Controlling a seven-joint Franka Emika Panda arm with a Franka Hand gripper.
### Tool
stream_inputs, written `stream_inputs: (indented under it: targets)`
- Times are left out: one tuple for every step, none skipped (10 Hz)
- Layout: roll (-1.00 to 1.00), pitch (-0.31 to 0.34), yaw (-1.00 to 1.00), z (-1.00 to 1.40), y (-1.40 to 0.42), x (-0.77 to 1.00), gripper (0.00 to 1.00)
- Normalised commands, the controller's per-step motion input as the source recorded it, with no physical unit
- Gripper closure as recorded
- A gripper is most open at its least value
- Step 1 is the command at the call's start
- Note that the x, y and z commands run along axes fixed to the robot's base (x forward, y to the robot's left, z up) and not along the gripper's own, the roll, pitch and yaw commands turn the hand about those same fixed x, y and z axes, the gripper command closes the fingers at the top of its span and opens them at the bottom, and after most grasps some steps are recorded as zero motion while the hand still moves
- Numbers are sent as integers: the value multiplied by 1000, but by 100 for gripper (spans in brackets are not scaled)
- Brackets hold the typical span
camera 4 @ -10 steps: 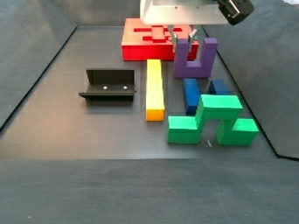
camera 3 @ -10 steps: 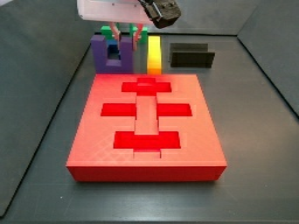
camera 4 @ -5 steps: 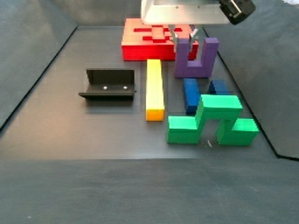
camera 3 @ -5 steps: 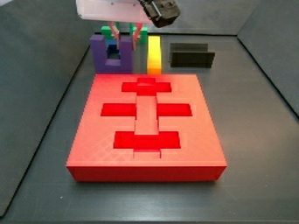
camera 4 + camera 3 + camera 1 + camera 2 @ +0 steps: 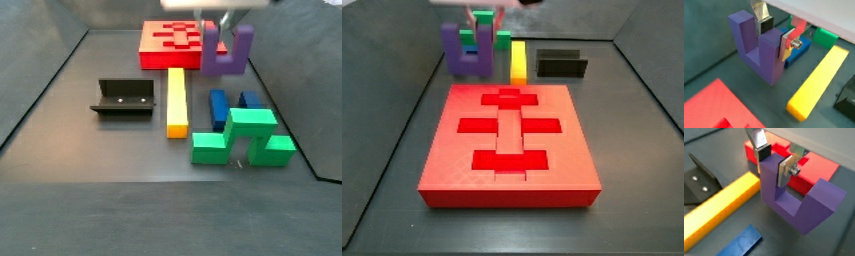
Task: Pick up the purple object. Move up. Move to above the board. Insert the purple object.
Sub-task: Move up, then move to above the board.
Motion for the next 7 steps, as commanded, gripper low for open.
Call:
stream_inputs:
  targets:
    - [2,1,-26,174,29,14,100]
    - [0,0,0,1400,0,0,100]
    - [0,19,3,1400,-3,-18,100]
    - [-1,7,1,1400,-2,-51,100]
    - [-1,4,-1,1400,-5,-21,100]
    - [4,71,-1,963,-3,54,100]
    - [5,92,-3,736,-4,61,100]
